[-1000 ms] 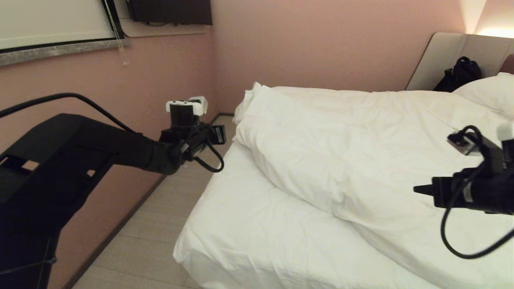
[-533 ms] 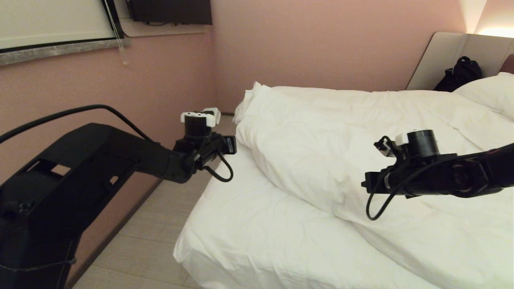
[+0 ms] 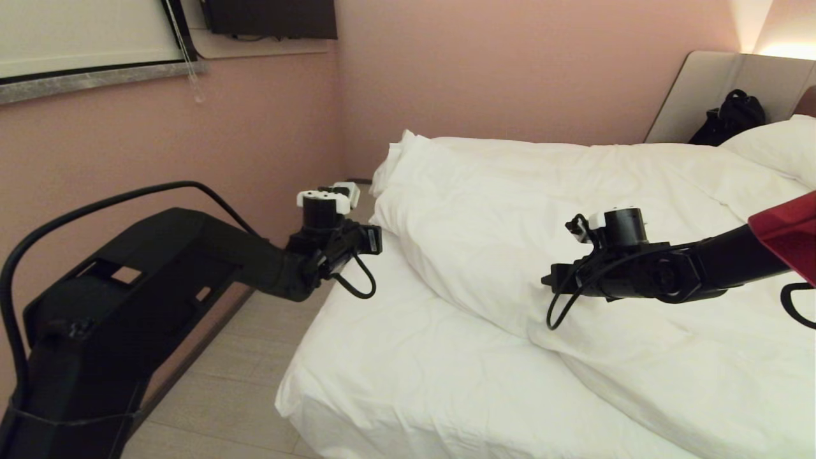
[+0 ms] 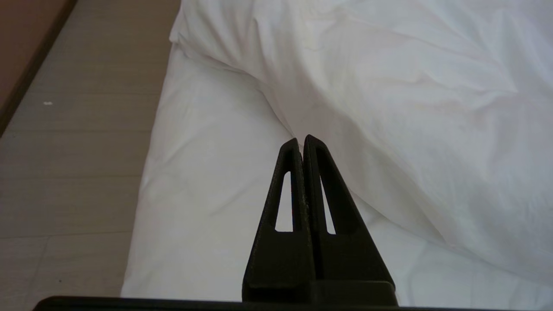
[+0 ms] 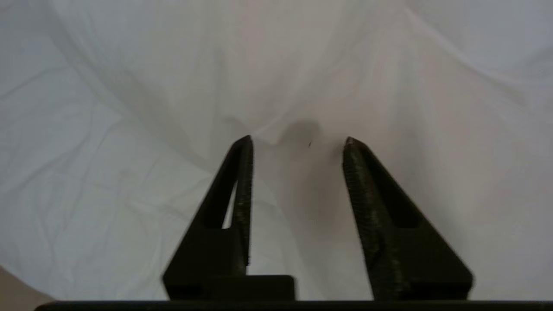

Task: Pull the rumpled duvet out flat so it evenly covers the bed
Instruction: Hold the folded corner of the quilt

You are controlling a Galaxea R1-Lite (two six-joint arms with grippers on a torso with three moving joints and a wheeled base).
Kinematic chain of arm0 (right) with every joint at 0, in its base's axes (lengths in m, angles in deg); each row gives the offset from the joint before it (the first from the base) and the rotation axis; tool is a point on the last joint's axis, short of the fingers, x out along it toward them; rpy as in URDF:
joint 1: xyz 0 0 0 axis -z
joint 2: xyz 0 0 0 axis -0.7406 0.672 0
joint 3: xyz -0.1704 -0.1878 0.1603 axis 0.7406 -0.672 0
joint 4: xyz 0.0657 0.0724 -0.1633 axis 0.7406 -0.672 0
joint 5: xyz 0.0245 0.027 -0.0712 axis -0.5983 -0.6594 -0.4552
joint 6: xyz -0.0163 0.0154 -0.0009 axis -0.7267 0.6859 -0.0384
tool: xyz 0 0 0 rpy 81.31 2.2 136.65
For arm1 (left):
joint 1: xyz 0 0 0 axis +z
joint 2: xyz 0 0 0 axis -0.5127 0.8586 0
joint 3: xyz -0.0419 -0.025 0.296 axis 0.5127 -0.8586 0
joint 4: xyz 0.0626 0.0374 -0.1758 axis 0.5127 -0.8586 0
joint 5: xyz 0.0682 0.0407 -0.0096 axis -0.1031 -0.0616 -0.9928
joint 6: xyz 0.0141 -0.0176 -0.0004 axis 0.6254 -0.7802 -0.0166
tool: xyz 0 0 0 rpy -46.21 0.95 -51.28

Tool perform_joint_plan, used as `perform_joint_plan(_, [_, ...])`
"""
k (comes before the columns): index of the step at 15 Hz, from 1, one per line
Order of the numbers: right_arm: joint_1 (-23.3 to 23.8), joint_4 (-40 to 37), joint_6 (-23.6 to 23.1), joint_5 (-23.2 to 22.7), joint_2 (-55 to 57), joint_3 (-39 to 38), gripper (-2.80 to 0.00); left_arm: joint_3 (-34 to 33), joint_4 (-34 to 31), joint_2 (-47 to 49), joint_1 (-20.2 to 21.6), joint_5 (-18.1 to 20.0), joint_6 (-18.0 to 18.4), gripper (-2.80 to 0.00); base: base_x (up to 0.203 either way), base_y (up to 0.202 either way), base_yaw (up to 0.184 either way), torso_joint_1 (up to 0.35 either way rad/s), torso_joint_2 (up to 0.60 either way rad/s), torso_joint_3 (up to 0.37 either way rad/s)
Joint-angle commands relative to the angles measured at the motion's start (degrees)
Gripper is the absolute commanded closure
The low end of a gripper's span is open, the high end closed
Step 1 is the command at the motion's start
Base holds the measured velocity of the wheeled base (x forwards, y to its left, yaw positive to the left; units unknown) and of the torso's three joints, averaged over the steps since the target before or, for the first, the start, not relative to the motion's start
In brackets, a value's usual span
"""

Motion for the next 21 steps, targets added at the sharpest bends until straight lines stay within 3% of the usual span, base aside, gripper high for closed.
perform_joint_plan(1, [0.0, 0.0, -1.8, 3.0, 0.1, 1.0, -2.80, -0.1, 0.3, 0.8, 0.0, 0.0, -0.1, 0.00, 0.000, 0.000, 0.000, 0.000, 0.00, 0.000])
perform_joint_plan(7, [0.0, -0.1, -8.4, 8.5, 4.8, 1.9, -2.80, 0.2, 0.4, 1.7, 0.0, -0.1, -0.1, 0.00, 0.000, 0.000, 0.000, 0.000, 0.00, 0.000])
perform_joint_plan(16, [0.1, -0.7, -10.1, 12.8, 20.0, 12.0, -2.80, 0.3, 0.5, 2.3, 0.0, -0.1, -0.1, 0.00, 0.000, 0.000, 0.000, 0.000, 0.00, 0.000])
perform_joint_plan(17, [0.1, -1.5, -10.1, 12.7, 20.3, 12.1, 0.00, 0.4, 0.5, 2.4, 0.0, -0.1, -0.1, 0.00, 0.000, 0.000, 0.000, 0.000, 0.00, 0.000])
perform_joint_plan(21, [0.2, -1.6, -9.9, 12.4, 20.2, 11.8, 0.00, 0.4, 0.5, 2.5, 0.0, -0.1, -0.1, 0.00, 0.000, 0.000, 0.000, 0.000, 0.00, 0.000])
